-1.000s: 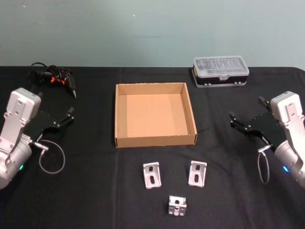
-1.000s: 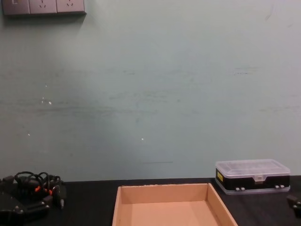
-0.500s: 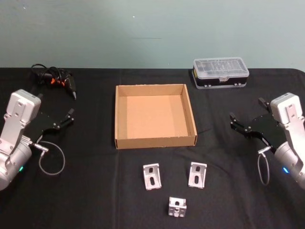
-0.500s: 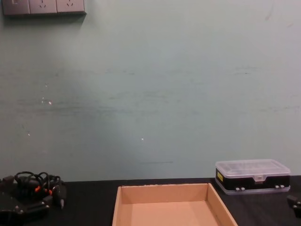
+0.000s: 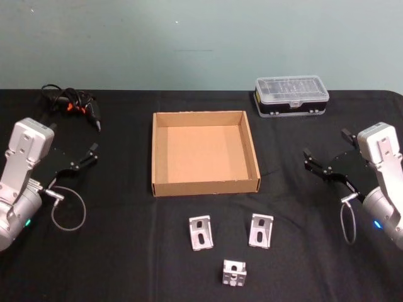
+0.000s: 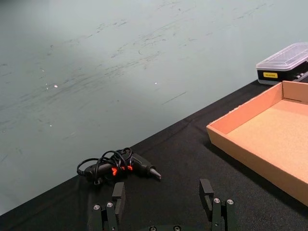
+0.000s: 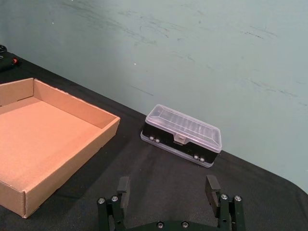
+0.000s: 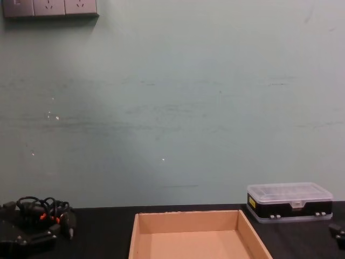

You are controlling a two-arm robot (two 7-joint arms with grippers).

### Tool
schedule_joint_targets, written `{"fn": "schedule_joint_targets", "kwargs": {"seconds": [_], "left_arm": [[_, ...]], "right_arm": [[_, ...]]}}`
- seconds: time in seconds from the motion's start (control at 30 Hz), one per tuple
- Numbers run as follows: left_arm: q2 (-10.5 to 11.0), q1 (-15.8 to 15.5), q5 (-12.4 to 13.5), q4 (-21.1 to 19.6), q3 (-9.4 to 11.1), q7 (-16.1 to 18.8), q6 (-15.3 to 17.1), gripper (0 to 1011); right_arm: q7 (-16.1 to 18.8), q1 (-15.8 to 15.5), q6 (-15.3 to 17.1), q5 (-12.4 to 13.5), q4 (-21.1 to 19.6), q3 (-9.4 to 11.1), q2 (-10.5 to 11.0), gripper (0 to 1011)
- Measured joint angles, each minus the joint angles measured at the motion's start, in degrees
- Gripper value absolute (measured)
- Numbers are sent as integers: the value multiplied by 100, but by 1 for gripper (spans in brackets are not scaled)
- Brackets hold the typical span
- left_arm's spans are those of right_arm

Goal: Use one hand to pick up the angle iron from the table and place it into the box.

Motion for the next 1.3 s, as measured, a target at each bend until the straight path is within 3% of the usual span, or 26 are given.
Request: {"fn": "schedule_joint_targets", "kwargs": {"seconds": [0.37, 0.63, 0.9, 1.03, 1.17, 1.3], "left_arm": [[0, 0, 0, 0, 0, 0, 0, 1011], [0, 0, 0, 0, 0, 0, 0, 1011], [0, 0, 0, 0, 0, 0, 0, 1011], [0, 0, 0, 0, 0, 0, 0, 1011], [0, 0, 0, 0, 0, 0, 0, 1011], [0, 0, 0, 0, 0, 0, 0, 1011]], "right_arm": [[165, 9, 25, 10, 8, 37, -56, 1003], [465, -102, 122, 147, -390, 207, 44, 1003], [1023, -402, 394, 639, -1228, 531, 345, 1003], [1519, -525, 774, 960, -1738, 653, 617, 1003], [1828, -598, 979, 1204, -2008, 749, 758, 1003], [2356, -628, 1389, 1495, -2347, 815, 1005, 1003]]}}
